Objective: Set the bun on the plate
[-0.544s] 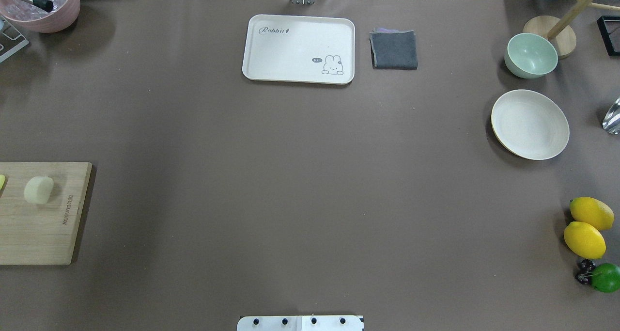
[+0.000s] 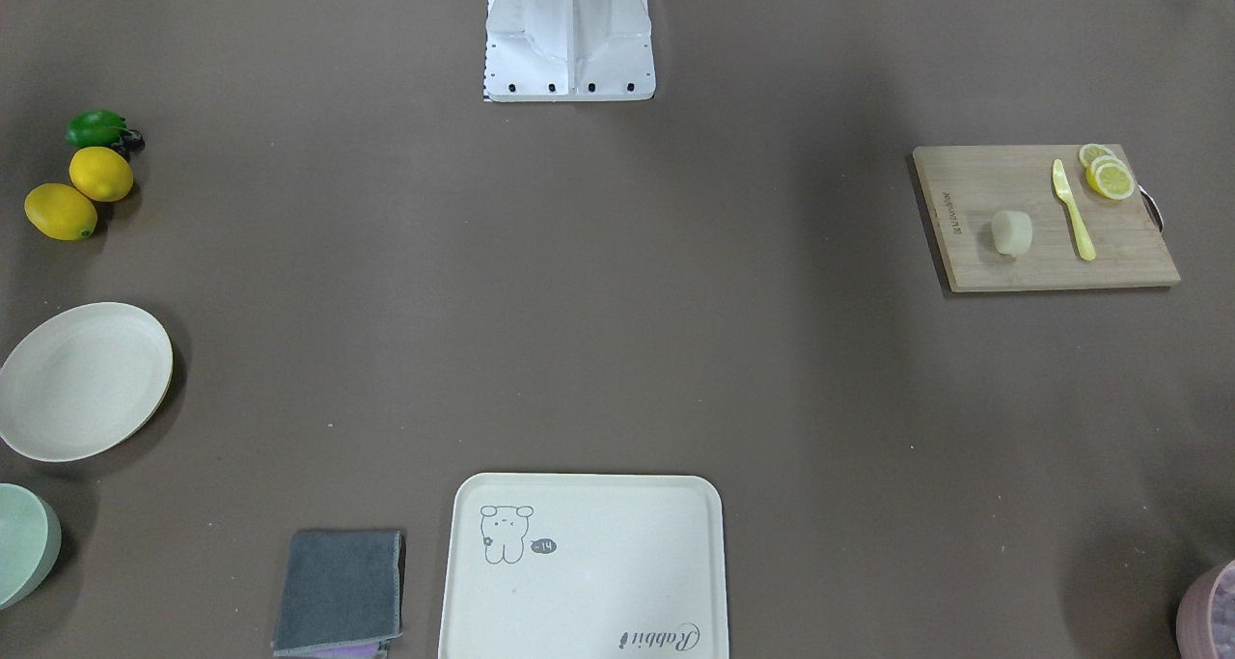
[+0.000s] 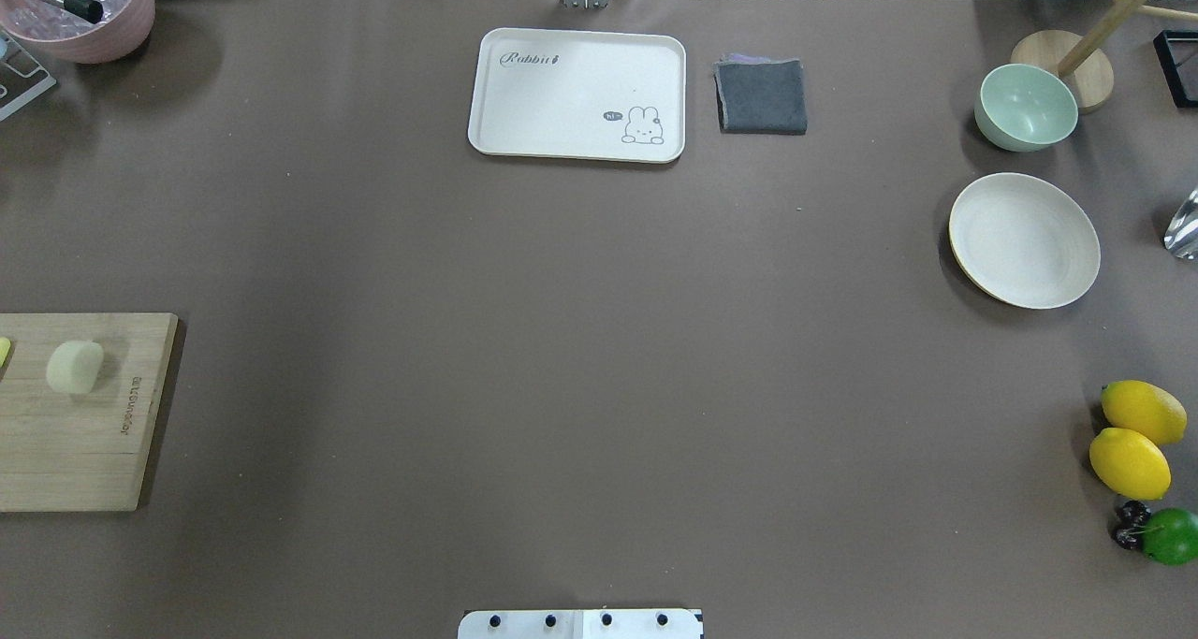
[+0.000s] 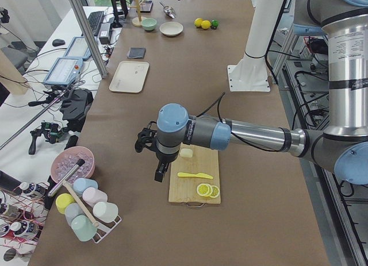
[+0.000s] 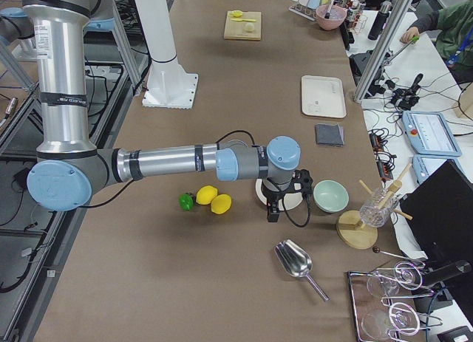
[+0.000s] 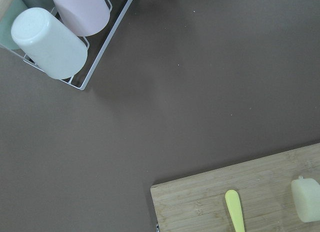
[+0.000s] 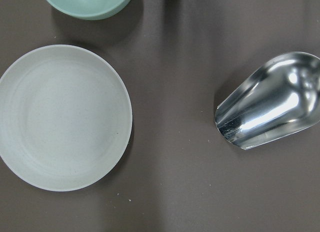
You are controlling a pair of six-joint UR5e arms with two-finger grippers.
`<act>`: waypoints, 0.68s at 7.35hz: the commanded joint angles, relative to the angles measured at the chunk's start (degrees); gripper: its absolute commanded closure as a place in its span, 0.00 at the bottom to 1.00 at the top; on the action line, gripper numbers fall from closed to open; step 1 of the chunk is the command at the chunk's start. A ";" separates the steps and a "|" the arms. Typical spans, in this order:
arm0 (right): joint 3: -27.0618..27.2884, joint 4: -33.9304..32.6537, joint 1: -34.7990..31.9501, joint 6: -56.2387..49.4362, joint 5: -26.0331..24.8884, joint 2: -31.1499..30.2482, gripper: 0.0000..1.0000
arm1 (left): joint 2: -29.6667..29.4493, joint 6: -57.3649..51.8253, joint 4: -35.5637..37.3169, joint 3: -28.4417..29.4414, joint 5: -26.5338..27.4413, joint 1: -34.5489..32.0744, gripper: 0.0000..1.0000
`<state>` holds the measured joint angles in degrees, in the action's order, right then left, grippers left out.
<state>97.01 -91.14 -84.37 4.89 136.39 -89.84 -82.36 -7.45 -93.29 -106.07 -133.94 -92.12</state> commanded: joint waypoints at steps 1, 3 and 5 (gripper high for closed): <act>-0.24 0.00 -0.01 0.12 -0.07 0.36 0.00 | 0.00 0.07 0.04 0.16 0.00 0.01 0.02; -0.16 0.00 -0.01 0.47 0.02 0.45 0.00 | 0.00 0.07 0.04 0.42 0.00 0.01 0.02; 0.11 0.00 -0.01 0.47 -0.07 0.36 0.00 | 0.00 0.07 0.04 0.42 0.00 0.01 0.02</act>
<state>96.98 -91.14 -84.38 5.31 136.35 -89.45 -82.31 -7.39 -93.25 -105.67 -133.95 -92.11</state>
